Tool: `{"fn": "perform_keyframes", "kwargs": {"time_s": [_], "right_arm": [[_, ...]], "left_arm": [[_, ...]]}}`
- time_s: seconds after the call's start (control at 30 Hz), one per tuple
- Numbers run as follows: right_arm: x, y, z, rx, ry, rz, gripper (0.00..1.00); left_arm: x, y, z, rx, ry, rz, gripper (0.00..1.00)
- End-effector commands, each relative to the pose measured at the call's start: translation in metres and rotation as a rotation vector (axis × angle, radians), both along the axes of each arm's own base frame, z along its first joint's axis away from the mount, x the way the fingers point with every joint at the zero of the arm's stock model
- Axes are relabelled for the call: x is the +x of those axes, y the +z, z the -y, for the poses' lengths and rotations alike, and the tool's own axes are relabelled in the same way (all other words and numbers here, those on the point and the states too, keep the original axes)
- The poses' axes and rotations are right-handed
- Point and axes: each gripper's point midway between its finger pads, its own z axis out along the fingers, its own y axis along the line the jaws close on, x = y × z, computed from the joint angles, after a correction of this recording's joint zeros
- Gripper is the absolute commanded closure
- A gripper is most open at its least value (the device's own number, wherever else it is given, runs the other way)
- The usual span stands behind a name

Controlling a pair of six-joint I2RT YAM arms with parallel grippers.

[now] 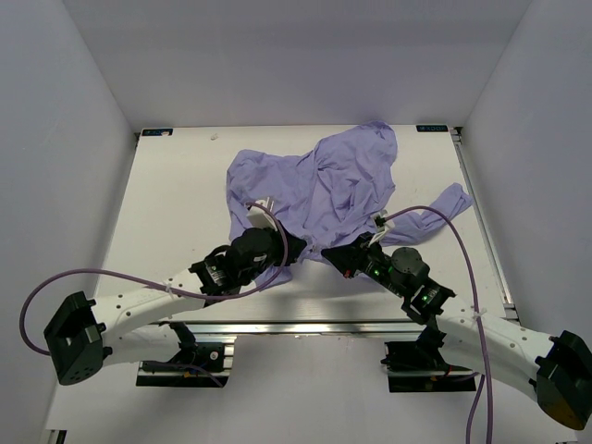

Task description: Zip up the jacket

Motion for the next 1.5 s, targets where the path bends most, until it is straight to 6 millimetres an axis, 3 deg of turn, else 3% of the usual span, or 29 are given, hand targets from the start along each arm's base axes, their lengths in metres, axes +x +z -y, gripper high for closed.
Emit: {"fn": "perform_keyframes", "kwargs": {"time_s": [0.0,0.9,1.47], "right_arm": [[0.01,0.038,-0.001,0.078,-0.032,0.084,1.0],[0.011,0.03,-0.006,0.05,-0.017,0.064,1.0],[0.016,0.043,-0.009,0.079,-0.029,0.094,1.0]], "left_arm": [[0.001,0.013,0.003,-0.007,0.001,0.029,1.0],[0.0,0.019,0.002,-0.008,0.004,0.049,1.0],[-0.002,0.014,0.005,-0.007,-0.014,0.04,1.0]]}}
